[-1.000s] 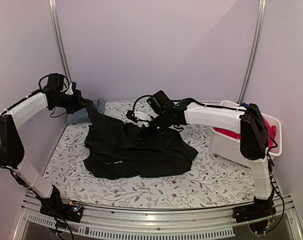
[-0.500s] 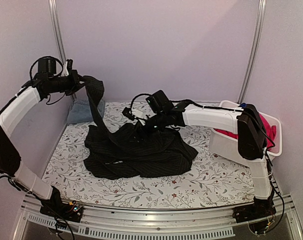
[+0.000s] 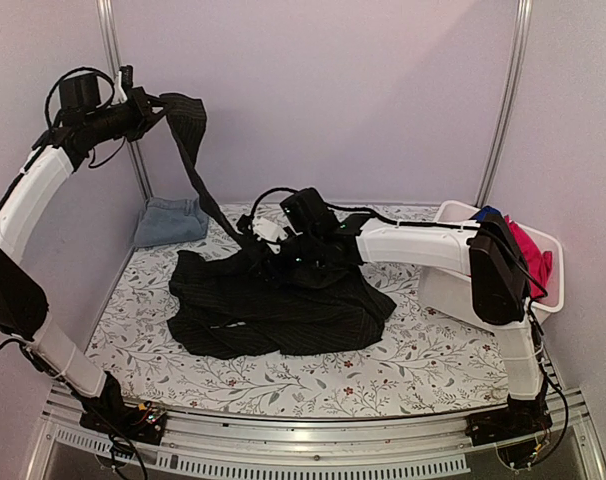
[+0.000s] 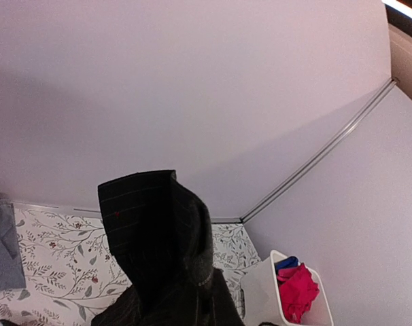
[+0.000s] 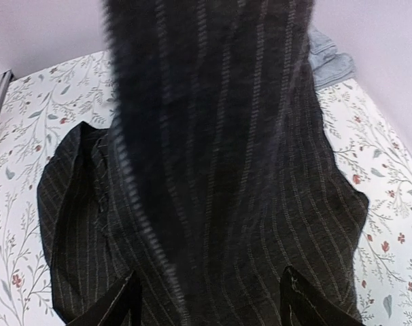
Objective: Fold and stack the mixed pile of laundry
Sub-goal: Flatten out the crumpled shirt at the center of the board.
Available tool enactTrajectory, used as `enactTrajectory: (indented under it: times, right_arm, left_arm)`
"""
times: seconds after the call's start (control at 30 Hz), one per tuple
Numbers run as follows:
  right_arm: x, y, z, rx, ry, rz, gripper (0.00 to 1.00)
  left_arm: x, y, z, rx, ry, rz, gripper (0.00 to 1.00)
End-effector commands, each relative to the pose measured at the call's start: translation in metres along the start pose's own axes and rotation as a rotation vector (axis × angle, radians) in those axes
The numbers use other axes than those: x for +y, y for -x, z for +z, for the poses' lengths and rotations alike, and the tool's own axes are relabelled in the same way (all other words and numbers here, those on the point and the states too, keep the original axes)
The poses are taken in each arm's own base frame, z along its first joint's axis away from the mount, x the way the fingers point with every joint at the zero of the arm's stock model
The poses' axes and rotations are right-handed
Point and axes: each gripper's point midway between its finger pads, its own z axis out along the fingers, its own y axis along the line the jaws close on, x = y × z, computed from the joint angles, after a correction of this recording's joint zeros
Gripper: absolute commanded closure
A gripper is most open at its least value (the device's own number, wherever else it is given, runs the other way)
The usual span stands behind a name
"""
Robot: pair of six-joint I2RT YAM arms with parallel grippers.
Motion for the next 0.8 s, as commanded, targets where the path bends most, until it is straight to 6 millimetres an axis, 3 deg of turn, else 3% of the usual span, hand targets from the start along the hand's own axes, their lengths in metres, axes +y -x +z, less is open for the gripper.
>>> enactTrajectory:
  times: [0.0, 0.13, 0.17, 0.23, 0.3, 0.33, 0.4, 0.5, 0.53, 0.67, 0.77]
  right_arm:
    - [-0.043, 0.008, -0.002, -0.052, -0.226, -0.021, 0.37]
    - [-0.061, 0.016, -0.008, -0.082, -0.277, -0.005, 0.72]
    - [-0.064, 0.015, -0.007, -0.078, -0.282, 0.000, 0.76]
    - [-0.069, 0.012, -0.005, -0.067, -0.262, 0.015, 0.67]
    - [-0.066, 0.009, -0.001, -0.066, -0.231, 0.020, 0.45]
    - [-0.065, 0.009, 0.000, -0.068, -0.224, 0.019, 0.44]
    - [-0.066, 0.006, 0.002, -0.061, -0.228, 0.023, 0.59]
    - [-0.077, 0.004, 0.000, -0.052, -0.280, 0.028, 0.93]
    - [-0.082, 0.006, -0.003, -0.054, -0.297, 0.029, 0.99]
    - [-0.133, 0.025, -0.045, -0.093, -0.436, 0.095, 1.00]
    - [-0.171, 0.050, -0.096, -0.201, -0.470, 0.203, 1.00]
  left_arm:
    - [-0.015, 0.006, 0.003, -0.008, -0.050, 0.022, 1.00]
    - [-0.028, 0.014, -0.005, -0.030, -0.071, 0.061, 1.00]
    - [-0.030, 0.017, -0.009, -0.042, -0.070, 0.067, 1.00]
    - [-0.033, 0.023, -0.015, -0.060, -0.071, 0.074, 1.00]
    - [-0.035, 0.025, -0.016, -0.057, -0.078, 0.072, 1.00]
    - [-0.037, 0.025, -0.017, -0.057, -0.080, 0.075, 1.00]
    - [-0.040, 0.025, -0.018, -0.054, -0.094, 0.081, 1.00]
    - [-0.049, 0.025, -0.024, -0.063, -0.124, 0.107, 1.00]
    - [-0.054, 0.024, -0.027, -0.069, -0.137, 0.123, 1.00]
    - [-0.074, 0.005, -0.044, -0.069, -0.224, 0.213, 1.00]
    - [-0.094, -0.047, -0.039, 0.041, -0.337, 0.306, 1.00]
